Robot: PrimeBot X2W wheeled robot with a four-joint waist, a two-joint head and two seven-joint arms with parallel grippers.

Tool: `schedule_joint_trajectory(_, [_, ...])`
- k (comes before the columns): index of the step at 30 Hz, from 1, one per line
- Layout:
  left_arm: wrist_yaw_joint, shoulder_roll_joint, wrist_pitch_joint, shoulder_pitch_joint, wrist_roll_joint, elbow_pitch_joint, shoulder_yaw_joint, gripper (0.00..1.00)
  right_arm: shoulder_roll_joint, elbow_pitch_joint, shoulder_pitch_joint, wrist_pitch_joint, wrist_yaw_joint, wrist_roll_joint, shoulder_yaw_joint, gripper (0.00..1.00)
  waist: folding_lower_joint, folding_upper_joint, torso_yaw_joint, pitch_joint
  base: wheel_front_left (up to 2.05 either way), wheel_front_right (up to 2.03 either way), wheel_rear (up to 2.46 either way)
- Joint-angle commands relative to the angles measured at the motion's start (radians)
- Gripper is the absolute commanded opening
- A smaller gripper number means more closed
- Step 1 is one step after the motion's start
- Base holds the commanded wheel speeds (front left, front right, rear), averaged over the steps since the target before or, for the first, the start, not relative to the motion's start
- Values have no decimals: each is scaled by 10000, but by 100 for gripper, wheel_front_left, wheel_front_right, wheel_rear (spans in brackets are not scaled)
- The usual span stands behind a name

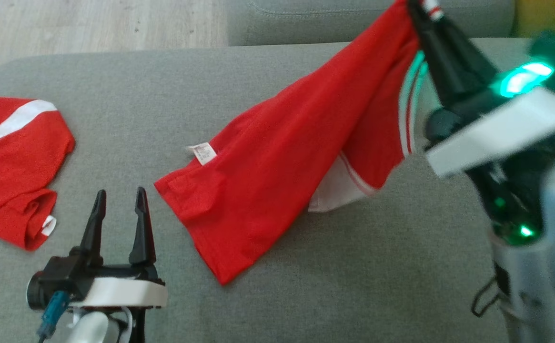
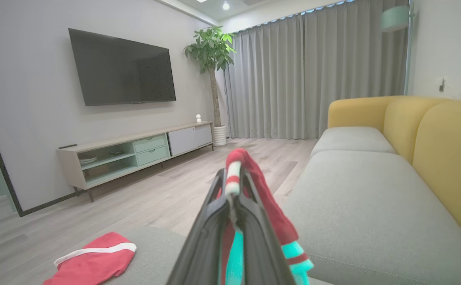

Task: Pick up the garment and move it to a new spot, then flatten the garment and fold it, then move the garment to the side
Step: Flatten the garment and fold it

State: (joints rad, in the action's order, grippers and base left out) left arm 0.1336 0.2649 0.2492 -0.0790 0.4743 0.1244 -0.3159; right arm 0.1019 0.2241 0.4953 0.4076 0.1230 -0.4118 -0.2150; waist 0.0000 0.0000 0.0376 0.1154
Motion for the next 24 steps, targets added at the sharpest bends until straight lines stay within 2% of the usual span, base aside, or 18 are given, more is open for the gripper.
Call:
schedule_joint_trajectory(1, [52, 223, 100, -523, -13, -354, 506, 100, -161, 783, 106, 164, 77, 109, 10, 0, 0, 0, -23, 30, 0, 0, 0])
schedule_joint_trajectory(5, [28, 230, 106, -572, -21, -427, 543, 100, -259, 2071, -365, 710, 77, 485, 540, 0, 0, 0, -12, 166, 0, 0, 0])
schedule_joint_trajectory(9, [-59, 161, 111, -789, -50, -472, 474, 100, -45, 1336, -66, 664, 77, 905, 1269, 0, 0, 0, 202, 460, 0, 0, 0])
schedule_joint_trajectory(13, [-222, 58, 114, -1126, -146, -472, 301, 100, 470, -857, 968, -86, 77, 1130, 1692, 0, 0, 0, 664, 866, 0, 0, 0])
schedule_joint_trajectory(17, [-430, -97, 118, -1535, -282, -375, 44, 100, 983, -3500, 2339, -1247, 77, 1179, 1546, 0, 0, 0, 1260, 1267, 0, 0, 0])
schedule_joint_trajectory(18, [-514, -186, 119, -1723, -337, -306, -45, 100, 1125, -4850, 2955, -1856, 77, 1241, 1447, 0, 0, 0, 1514, 1436, 0, 0, 0])
schedule_joint_trajectory(20, [-607, -283, 121, -1888, -386, -240, -129, 100, 1181, -6166, 3414, -2281, 77, 1334, 1439, 0, 0, 0, 1740, 1577, 0, 0, 0])
schedule_joint_trajectory(21, [-652, -327, 122, -1958, -410, -203, -162, 100, 1208, -6773, 3582, -2456, 77, 1395, 1382, 32, 0, 0, 1835, 1625, 0, 0, 0])
schedule_joint_trajectory(22, [-685, -363, 122, -2015, -434, -172, -171, 100, 1216, -7370, 3707, -2549, 77, 1432, 1314, 100, 0, 0, 1895, 1660, 0, 0, 0])
schedule_joint_trajectory(24, [-732, -414, 123, -2085, -485, -127, -145, 100, 1182, -8380, 3890, -2722, 77, 1429, 1201, 100, 0, 0, 1947, 1694, 0, 0, 0])
